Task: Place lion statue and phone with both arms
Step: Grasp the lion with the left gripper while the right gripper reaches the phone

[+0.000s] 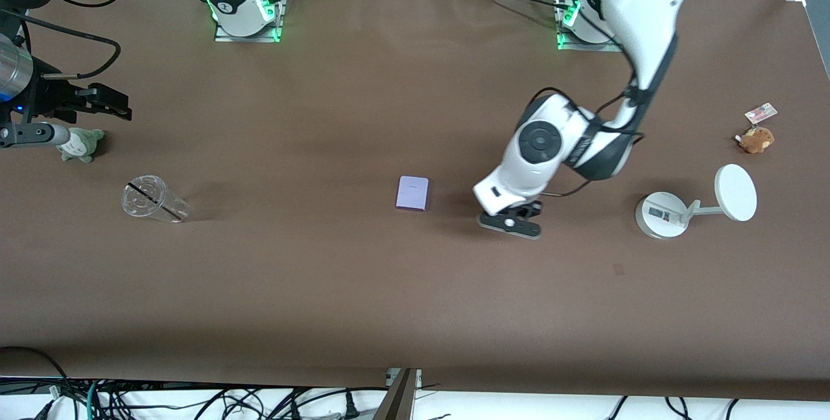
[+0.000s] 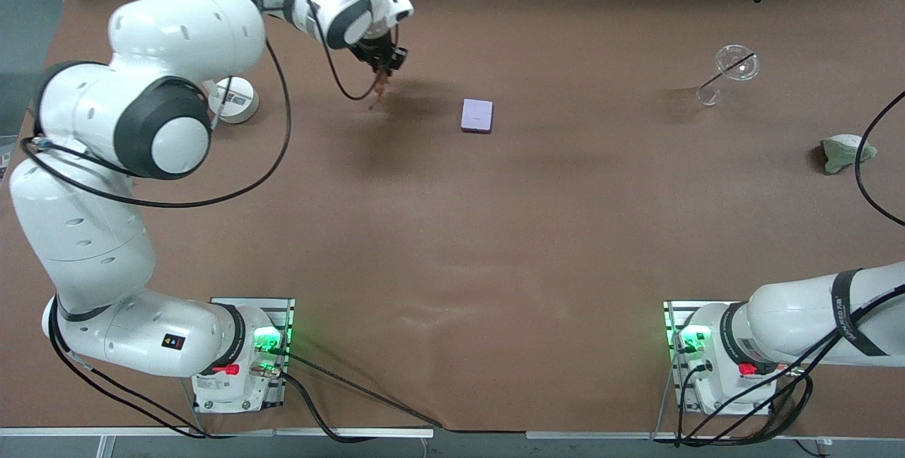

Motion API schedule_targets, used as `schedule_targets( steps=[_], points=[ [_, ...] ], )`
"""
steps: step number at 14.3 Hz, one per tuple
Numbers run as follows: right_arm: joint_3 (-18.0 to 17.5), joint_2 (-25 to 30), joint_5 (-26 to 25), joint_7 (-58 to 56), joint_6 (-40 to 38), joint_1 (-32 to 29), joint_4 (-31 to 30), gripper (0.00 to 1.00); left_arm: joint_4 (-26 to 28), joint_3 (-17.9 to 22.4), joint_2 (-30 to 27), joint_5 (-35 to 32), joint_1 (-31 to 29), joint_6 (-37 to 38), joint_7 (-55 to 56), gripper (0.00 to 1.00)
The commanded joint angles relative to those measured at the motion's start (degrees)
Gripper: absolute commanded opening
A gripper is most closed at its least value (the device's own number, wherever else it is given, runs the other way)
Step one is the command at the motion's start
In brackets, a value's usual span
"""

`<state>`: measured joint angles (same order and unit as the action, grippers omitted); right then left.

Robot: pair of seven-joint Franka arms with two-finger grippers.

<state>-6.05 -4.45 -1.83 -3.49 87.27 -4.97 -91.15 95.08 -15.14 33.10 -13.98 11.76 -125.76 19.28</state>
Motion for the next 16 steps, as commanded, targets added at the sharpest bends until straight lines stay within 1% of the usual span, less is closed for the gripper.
schedule_targets(
  steps=[1,3,5,6,8,11,16],
  points=[
    [-0.19,-0.56,0.95,0.06,-0.87,1.72,1.33,1.0,1.16,-0.68,-3.38,-1.23,-7.25,6.65,-7.2,0.0],
    [-0.27,-1.35,1.29,0.49,-0.61,3.99,1.33,1.0,1.77,-0.85,-3.57,-1.06,-12.44,6.41,-11.61,0.01],
    [-0.27,-2.57,1.91,8.45,0.44,7.16,1.24,1.0,3.43,-0.76,-3.04,-1.31,-14.47,5.53,-11.8,0.01],
    [-0.27,-3.62,3.13,11.11,1.93,9.43,1.24,1.0,4.75,-0.68,-3.04,-1.75,-15.44,3.61,-11.89,0.02],
    [-0.27,-6.08,4.02,17.51,6.05,13.74,1.24,1.0,7.56,-0.59,-2.78,-1.84,-18.33,-0.43,-13.11,0.0],
    [-0.27,-10.12,3.94,27.89,12.47,20.16,1.33,1.0,10.73,-0.5,-2.51,-1.84,-18.88,-4.4,-13.91,0.0],
    [-0.19,-17.94,3.32,39.85,21.0,27.11,1.59,1.0,11.71,-0.41,-2.07,-1.84,-20.11,-4.58,-14.0,0.02]
  ],
)
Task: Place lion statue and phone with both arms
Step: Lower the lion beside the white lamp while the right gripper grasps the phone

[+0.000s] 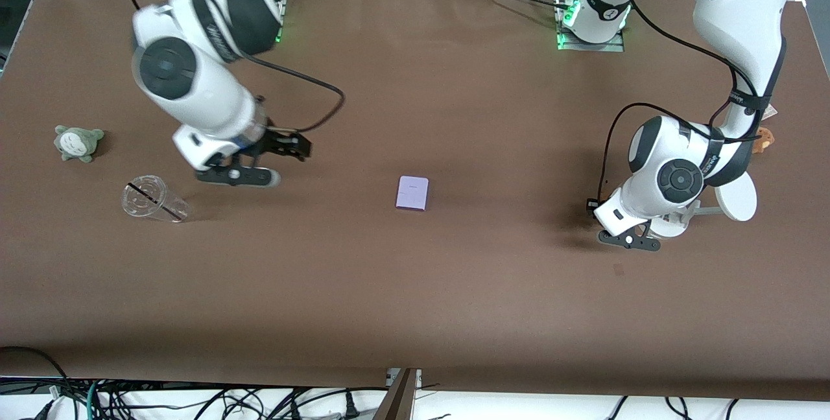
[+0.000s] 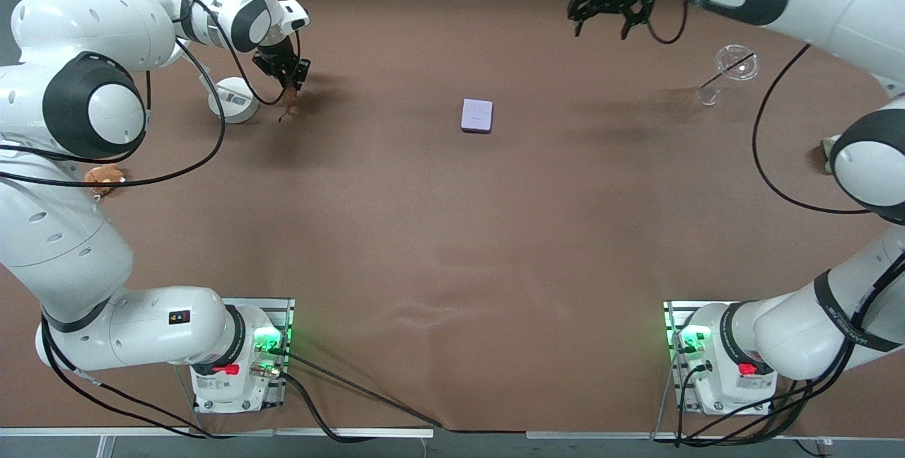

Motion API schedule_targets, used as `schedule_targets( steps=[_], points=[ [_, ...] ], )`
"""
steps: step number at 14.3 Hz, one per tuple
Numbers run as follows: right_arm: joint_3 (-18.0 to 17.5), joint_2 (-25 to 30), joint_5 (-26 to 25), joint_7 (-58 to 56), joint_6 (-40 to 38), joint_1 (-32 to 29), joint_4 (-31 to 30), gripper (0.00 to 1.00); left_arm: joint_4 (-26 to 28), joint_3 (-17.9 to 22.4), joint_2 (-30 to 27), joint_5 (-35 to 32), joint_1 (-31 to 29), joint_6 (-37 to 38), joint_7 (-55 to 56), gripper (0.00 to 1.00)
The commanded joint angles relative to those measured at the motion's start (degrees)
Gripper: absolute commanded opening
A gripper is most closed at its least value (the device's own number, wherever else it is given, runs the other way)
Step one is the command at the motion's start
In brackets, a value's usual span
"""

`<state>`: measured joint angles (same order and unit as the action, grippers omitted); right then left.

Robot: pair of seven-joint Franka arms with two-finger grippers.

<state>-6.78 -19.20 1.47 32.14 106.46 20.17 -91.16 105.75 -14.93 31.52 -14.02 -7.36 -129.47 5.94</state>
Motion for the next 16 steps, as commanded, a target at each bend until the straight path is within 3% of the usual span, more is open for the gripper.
schedule_targets(
  steps=[1,2,3,4,5,8,11,16],
  points=[
    [0.54,-4.95,0.02,6.42,3.57,3.19,2.38,1.0,1.04,-0.63,-0.06,-1.8,-1.17,-1.05,-0.67,0.02],
    [0.54,-7.05,0.02,8.1,5.41,4.6,3.52,1.0,1.04,-0.63,0.03,-1.8,-1.17,-1.14,-0.67,0.05],
    [0.54,-9.25,0.02,9.85,6.91,5.65,5.01,1.0,1.21,-0.63,0.03,-1.8,-1.17,-1.22,-0.67,0.14],
    [0.63,-11.53,-0.07,11.96,7.88,6.71,6.33,1.0,1.22,-0.63,0.03,-1.8,-1.17,-1.23,-0.67,0.48],
    [0.63,-13.73,-0.15,13.98,9.02,7.76,8.08,1.0,1.13,-0.63,0.03,-1.8,-1.17,-1.14,-0.23,0.99],
    [0.72,-19.63,-1.29,18.38,11.13,10.58,12.92,1.0,0.43,-0.63,-0.58,-1.72,-1.17,-0.35,0.21,1.0],
    [0.89,-23.94,-3.4,22.16,16.39,12.95,13.99,1.0,-1.24,-0.98,-4.0,-1.71,-1.08,2.62,0.3,1.0],
    [0.98,-28.6,-4.02,23.58,24.22,14.36,14.43,1.0,-12.56,-1.15,-5.85,-0.92,-0.82,17.12,-0.4,1.0]
  ],
)
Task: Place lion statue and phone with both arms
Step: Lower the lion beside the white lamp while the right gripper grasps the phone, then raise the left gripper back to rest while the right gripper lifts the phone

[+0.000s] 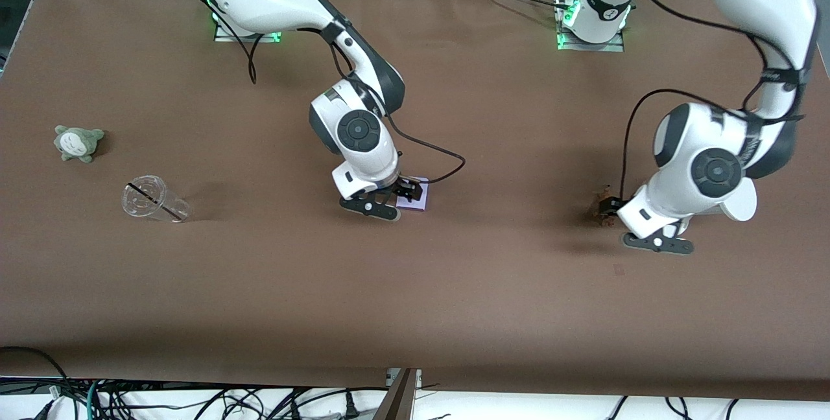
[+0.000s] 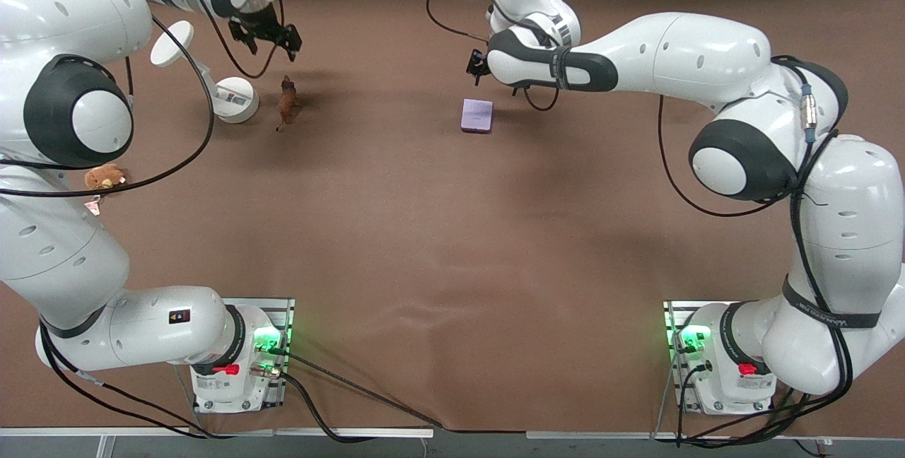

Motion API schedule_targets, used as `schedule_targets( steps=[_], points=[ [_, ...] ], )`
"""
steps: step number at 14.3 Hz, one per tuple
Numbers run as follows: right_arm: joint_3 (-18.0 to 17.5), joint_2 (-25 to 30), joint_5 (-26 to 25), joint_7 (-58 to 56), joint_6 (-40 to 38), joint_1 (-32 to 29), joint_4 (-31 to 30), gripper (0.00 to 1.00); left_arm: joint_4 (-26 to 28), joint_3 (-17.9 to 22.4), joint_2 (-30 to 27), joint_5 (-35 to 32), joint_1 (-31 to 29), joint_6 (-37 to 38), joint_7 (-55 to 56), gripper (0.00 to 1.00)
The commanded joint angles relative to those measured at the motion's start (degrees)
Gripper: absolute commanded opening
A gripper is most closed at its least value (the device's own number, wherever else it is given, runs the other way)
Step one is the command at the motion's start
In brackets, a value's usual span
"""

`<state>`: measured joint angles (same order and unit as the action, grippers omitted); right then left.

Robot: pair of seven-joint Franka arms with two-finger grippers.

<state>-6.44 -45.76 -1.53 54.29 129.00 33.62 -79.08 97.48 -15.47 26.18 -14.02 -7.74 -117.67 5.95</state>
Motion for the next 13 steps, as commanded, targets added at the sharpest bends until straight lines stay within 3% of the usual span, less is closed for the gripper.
schedule_targets(
  steps=[1,5,9,11,13],
  points=[
    [0.64,-2.74,-1.02,1.43,2.91,1.01,2.35,1.0,-6.31,-0.61,-1.56,-0.84,-0.34,8.65,-0.5,1.0],
    [0.73,-5.91,-1.28,0.91,7.57,2.59,2.7,1.0,-16.06,-0.79,-3.33,1.17,-0.26,16.56,-0.41,1.0],
    [0.64,-10.12,-6.54,-0.06,8.81,3.47,5.77,1.0,-26.18,-0.87,-3.42,4.79,-0.43,28.78,-0.24,1.0],
    [0.64,-11.01,-7.26,-1.46,9.69,3.47,5.77,1.0,-28.65,-0.01,-4.38,7.85,-0.61,32.4,-0.24,1.0],
    [0.64,-11.36,-7.26,-2.0,10.21,3.56,5.77,1.0,-24.9,4.98,-9.72,9.97,3.41,31.27,0.2,1.0]
  ],
)
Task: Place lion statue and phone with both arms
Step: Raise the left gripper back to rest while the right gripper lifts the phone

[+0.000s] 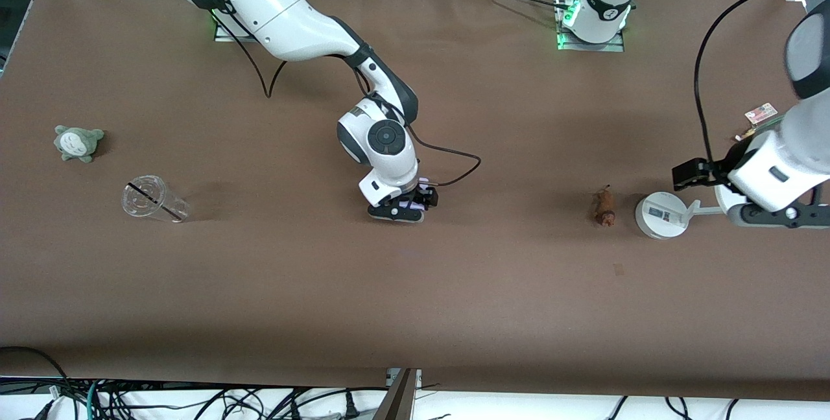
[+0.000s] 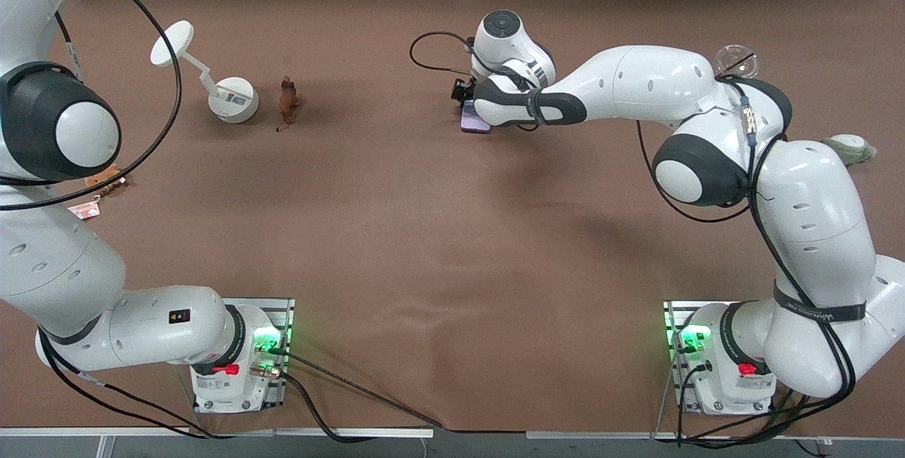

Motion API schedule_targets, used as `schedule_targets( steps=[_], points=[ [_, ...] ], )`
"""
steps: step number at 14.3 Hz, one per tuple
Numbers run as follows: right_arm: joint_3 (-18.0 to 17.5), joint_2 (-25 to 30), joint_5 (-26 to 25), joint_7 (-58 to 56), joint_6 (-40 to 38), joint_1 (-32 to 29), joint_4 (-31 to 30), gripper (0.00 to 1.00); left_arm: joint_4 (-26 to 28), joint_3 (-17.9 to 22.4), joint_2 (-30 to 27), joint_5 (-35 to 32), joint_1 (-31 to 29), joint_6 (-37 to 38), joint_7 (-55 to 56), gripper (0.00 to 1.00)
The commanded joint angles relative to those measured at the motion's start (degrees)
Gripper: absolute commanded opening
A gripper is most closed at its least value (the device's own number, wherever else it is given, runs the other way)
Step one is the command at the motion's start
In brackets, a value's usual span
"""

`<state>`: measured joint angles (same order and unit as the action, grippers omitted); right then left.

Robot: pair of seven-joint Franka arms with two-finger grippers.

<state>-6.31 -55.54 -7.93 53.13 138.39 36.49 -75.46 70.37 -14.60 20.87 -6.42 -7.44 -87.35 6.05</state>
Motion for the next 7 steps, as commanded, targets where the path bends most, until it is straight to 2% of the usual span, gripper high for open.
schedule_targets(
  steps=[1,2,3,4,5,6,7],
  points=[
    [0.51,-1.68,-0.95,-0.93,0.92,0.94,2.15,1.0,6.14,7.62,-7.74,3.59,4.96,0.34,-0.07,1.0],
    [0.51,-1.68,-0.95,-1.01,0.92,0.95,2.15,0.99,11.14,10.62,-11.69,4.91,6.19,-1.49,-0.33,1.0],
    [0.51,-1.68,-0.95,-1.01,0.92,0.95,2.15,0.9,17.02,12.47,-15.12,5.79,7.51,-6.21,-0.59,1.0],
    [0.51,-1.59,-0.86,-1.1,0.92,0.86,2.15,0.73,22.21,13.19,-18.81,5.8,8.22,-11.13,-0.51,1.0],
    [0.51,-1.59,-0.86,-1.1,0.83,0.77,2.15,0.58,24.87,13.2,-20.5,5.28,8.32,-12.14,-0.51,1.0],
    [0.51,-1.42,-0.86,-1.1,0.57,0.68,2.15,0.46,25.07,12.93,-20.52,5.27,8.23,-10.84,-0.51,1.0],
    [0.51,-1.15,-0.86,-1.28,0.4,0.51,2.15,0.4,24.03,12.84,-19.74,5.1,8.14,-8.83,-0.77,1.0]
  ],
)
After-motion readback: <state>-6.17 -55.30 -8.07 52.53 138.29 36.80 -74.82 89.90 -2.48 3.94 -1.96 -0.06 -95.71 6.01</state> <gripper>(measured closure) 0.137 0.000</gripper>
